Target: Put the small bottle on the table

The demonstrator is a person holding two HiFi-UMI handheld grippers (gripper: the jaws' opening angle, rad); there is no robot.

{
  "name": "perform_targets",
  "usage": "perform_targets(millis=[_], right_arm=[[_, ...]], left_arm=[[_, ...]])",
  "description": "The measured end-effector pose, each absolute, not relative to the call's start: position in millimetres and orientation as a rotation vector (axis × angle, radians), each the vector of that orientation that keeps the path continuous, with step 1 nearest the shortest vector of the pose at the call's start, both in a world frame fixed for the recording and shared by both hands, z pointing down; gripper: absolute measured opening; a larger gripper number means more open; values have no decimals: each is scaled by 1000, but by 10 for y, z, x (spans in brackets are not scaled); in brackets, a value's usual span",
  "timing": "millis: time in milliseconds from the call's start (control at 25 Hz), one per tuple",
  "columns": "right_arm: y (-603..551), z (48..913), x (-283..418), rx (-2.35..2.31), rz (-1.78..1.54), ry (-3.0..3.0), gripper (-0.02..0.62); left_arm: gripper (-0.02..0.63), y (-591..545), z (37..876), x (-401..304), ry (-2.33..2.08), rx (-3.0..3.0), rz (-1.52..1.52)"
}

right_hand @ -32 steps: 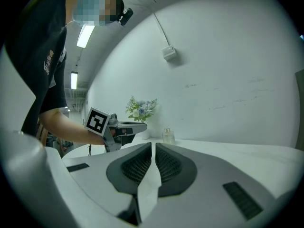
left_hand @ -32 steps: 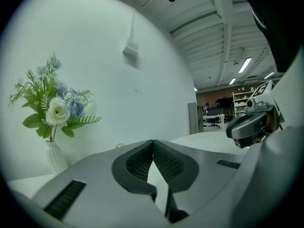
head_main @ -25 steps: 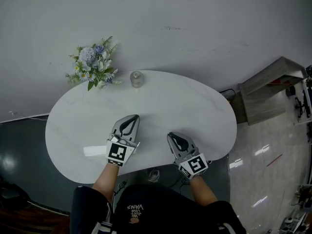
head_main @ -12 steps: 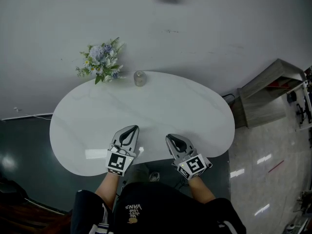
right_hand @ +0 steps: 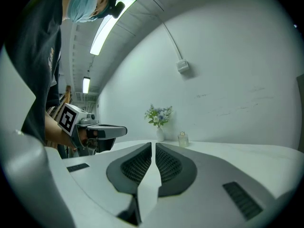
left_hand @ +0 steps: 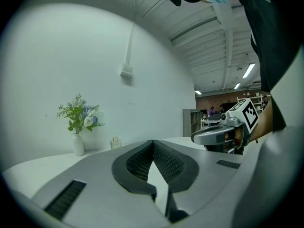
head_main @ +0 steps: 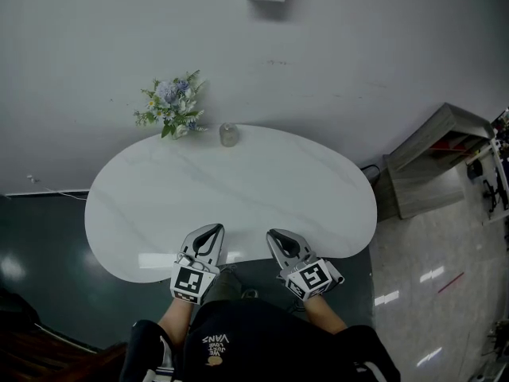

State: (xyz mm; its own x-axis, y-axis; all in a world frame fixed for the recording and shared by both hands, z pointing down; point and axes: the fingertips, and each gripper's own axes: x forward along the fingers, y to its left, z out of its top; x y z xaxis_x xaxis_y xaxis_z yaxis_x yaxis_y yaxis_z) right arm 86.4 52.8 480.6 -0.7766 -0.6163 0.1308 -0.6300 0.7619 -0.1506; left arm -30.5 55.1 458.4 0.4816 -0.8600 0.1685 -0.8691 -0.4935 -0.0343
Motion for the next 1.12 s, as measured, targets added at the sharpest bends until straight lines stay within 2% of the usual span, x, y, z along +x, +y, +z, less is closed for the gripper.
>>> perform_targets(millis=[1120], right_arm=[[926,4779,909,952,291,-2871,46]], left_arm=[[18,1123,4470,-223,-1577,2619,229]])
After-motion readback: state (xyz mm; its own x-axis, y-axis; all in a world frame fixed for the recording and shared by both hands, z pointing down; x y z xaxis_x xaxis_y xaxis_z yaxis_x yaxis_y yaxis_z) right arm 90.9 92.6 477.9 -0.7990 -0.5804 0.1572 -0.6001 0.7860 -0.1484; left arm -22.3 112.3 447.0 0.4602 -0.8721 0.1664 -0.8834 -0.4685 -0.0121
